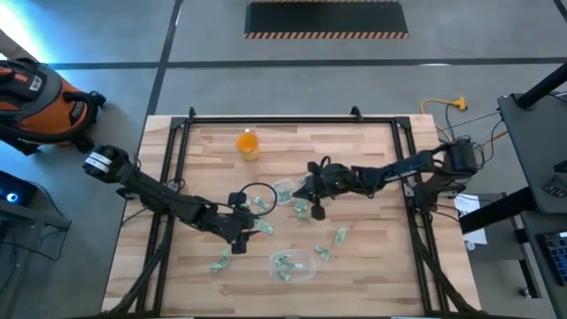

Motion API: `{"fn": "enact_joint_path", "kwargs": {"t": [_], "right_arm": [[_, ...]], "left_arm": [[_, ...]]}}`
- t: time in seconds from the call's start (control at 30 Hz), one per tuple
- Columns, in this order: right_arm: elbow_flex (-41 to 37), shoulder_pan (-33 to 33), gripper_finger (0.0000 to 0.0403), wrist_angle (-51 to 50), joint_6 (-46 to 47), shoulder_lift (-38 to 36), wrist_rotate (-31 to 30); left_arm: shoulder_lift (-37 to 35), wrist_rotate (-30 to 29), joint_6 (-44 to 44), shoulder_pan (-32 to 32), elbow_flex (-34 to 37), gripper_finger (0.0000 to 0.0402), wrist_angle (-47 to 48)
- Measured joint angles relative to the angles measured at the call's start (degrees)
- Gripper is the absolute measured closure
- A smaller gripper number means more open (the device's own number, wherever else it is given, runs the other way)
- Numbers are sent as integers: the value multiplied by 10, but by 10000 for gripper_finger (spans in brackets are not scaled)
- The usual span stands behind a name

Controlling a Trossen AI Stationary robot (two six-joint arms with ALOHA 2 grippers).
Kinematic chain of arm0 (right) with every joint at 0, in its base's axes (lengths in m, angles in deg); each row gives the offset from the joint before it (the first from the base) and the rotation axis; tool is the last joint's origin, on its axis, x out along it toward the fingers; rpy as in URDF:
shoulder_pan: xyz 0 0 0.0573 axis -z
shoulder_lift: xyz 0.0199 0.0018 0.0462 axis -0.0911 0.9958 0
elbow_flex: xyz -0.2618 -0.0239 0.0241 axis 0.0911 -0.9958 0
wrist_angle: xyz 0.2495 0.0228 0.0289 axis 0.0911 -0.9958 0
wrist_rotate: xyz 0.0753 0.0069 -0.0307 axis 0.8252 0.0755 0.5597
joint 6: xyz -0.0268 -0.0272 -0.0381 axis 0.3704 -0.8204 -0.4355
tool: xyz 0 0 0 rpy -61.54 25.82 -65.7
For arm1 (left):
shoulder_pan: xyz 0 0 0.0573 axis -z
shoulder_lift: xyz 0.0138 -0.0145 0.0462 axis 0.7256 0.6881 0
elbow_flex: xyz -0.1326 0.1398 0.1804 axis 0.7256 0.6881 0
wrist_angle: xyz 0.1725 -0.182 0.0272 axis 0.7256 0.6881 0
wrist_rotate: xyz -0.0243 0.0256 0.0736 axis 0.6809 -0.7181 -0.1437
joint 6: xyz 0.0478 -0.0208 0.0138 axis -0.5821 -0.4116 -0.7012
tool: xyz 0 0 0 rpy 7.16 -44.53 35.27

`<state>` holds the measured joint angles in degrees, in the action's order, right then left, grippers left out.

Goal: Pick and place Stevia / Truvia into bins
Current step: Put the white stevia packet into the top transparent bin, then put the white stevia packet into the bottom transparent bin

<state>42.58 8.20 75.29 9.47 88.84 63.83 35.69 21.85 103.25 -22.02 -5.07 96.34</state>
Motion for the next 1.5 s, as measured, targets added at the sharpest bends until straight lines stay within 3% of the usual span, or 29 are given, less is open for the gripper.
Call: {"fn": "enact_joint_path", "kwargs": {"t": [0.23, 0.53, 0.9, 1.07, 1.27, 1.5], "right_arm": [[45, 0, 394, -15, -11, 59, 9], [55, 6, 390, -26, -13, 60, 3], [58, 8, 283, -27, -16, 58, -27], [60, 6, 257, -26, -49, 48, -27], [59, 0, 260, -34, -79, 21, -21], [58, -3, 276, -86, -73, -18, -21]], "left_arm": [[0, 2, 1, 2, 0, 226, 0], [0, 2, 1, 3, 0, 226, 7], [0, 15, 14, 3, 0, 226, 13], [10, 26, 6, 3, 1, 226, 9], [70, 20, -20, 0, 2, 226, 3], [106, -18, 14, -28, 1, 226, 15]]}}
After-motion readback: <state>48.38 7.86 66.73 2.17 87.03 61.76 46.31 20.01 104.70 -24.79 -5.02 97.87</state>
